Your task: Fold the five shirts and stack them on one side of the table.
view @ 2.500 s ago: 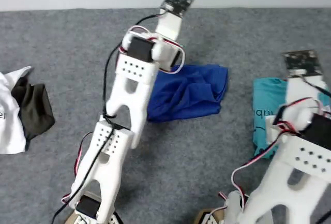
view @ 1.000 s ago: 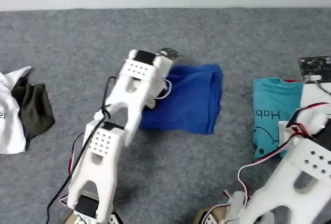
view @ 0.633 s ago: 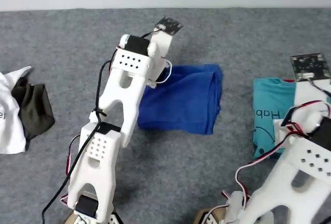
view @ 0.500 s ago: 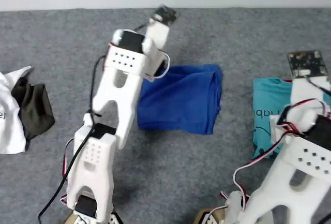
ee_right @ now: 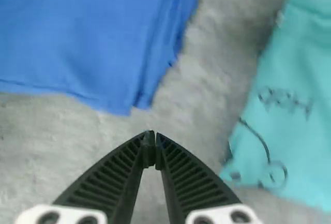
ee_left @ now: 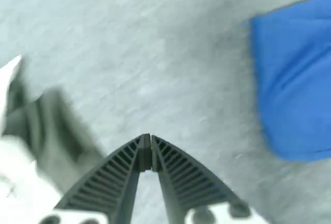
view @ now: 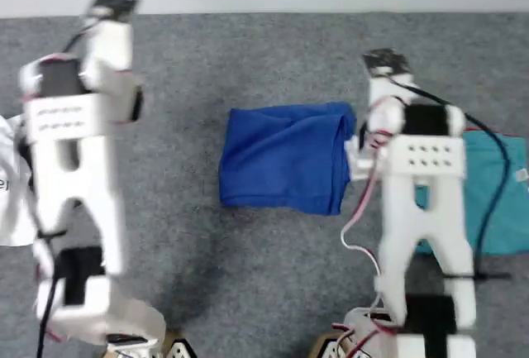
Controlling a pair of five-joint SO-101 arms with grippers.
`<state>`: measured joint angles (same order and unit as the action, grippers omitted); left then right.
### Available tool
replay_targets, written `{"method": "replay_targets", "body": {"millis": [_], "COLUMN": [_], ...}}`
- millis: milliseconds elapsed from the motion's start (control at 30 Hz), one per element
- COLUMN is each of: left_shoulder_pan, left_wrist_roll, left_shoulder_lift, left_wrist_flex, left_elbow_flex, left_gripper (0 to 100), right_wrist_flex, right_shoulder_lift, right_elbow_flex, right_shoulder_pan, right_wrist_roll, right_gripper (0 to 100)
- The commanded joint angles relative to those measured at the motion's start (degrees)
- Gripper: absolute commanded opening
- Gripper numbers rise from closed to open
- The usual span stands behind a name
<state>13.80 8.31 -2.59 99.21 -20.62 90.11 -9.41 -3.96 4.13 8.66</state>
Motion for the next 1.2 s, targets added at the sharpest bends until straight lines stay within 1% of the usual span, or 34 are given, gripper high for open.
{"method": "replay_targets", "body": {"millis": [0,100,233,333,500,667,767,933,1167], "left_shoulder_pan": [8.97,15.3,22.51,25.49,25.76,26.02,25.76,25.67,25.67], "left_wrist_roll": [4.13,7.3,10.37,11.34,11.6,11.6,11.6,11.6,11.6], "left_shoulder_lift": [8.62,11.52,11.96,11.96,11.96,11.96,11.96,11.96,11.87], "left_wrist_flex": [1.23,1.14,1.14,1.14,0.97,-2.81,-4.84,-8.0,-8.53], "left_elbow_flex": [4.97,7.87,9.36,10.15,11.38,15.43,17.8,21.05,22.11], "left_gripper": [0,0,0,0,0,0,0,0,0], "right_wrist_flex": [-3.74,-6.64,-8.66,-9.01,-8.04,-3.74,-3.74,-7.16,-12.09], "right_shoulder_lift": [5.93,12.53,21.41,27.91,36.44,38.55,39.25,43.65,49.63], "right_elbow_flex": [7.38,11.96,19.96,27.25,37.1,44.13,45.01,45.01,45.01], "right_shoulder_pan": [4.18,6.46,7.6,7.6,7.34,7.08,6.2,4.53,4.44], "right_wrist_roll": [-0.97,-1.23,-7.38,-10.02,-10.2,-10.11,-9.93,-9.85,-9.85], "right_gripper": [1.7,3.9,12.8,14.7,14.5,14.5,14.6,14.7,14.7]}}
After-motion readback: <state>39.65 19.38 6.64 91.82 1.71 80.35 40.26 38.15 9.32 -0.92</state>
